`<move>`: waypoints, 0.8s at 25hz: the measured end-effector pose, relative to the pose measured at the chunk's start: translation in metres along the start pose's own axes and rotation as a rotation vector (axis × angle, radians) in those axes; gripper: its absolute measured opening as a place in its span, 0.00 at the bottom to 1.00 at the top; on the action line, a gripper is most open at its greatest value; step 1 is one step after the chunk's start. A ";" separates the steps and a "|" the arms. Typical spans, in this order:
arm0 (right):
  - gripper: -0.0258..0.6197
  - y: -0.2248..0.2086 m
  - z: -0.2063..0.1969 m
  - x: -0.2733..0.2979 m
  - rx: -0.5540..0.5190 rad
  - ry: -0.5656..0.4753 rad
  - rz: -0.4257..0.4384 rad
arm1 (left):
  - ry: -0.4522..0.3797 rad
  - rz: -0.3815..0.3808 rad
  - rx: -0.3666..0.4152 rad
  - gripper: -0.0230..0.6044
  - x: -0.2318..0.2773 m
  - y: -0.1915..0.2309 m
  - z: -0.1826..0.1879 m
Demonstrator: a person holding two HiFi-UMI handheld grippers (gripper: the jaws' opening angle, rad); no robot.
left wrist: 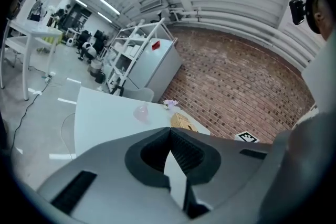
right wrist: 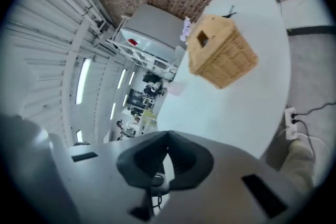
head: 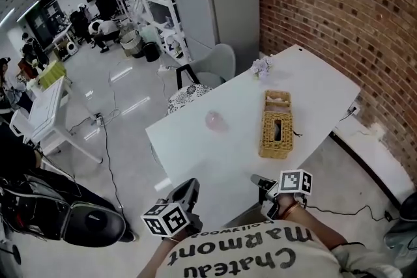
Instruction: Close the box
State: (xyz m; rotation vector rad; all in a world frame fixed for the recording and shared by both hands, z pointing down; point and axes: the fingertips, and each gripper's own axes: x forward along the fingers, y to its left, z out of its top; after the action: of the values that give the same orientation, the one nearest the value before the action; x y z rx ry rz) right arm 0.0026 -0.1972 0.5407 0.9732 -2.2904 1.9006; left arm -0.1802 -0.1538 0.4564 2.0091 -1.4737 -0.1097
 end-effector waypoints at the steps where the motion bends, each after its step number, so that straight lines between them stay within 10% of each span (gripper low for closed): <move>1: 0.04 0.021 0.001 0.006 -0.041 -0.012 0.030 | -0.012 -0.007 0.007 0.04 -0.004 0.001 0.007; 12: 0.04 0.191 0.059 -0.036 -0.686 -0.425 0.252 | -0.252 0.107 0.251 0.04 -0.069 -0.007 0.083; 20: 0.04 0.199 0.057 -0.067 -0.972 -0.419 0.132 | -0.324 0.142 0.204 0.04 -0.078 -0.044 0.076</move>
State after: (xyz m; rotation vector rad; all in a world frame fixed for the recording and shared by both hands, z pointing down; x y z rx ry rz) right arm -0.0144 -0.2043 0.3237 1.0947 -2.9951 0.3920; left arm -0.2045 -0.1112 0.3501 2.1122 -1.8937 -0.2432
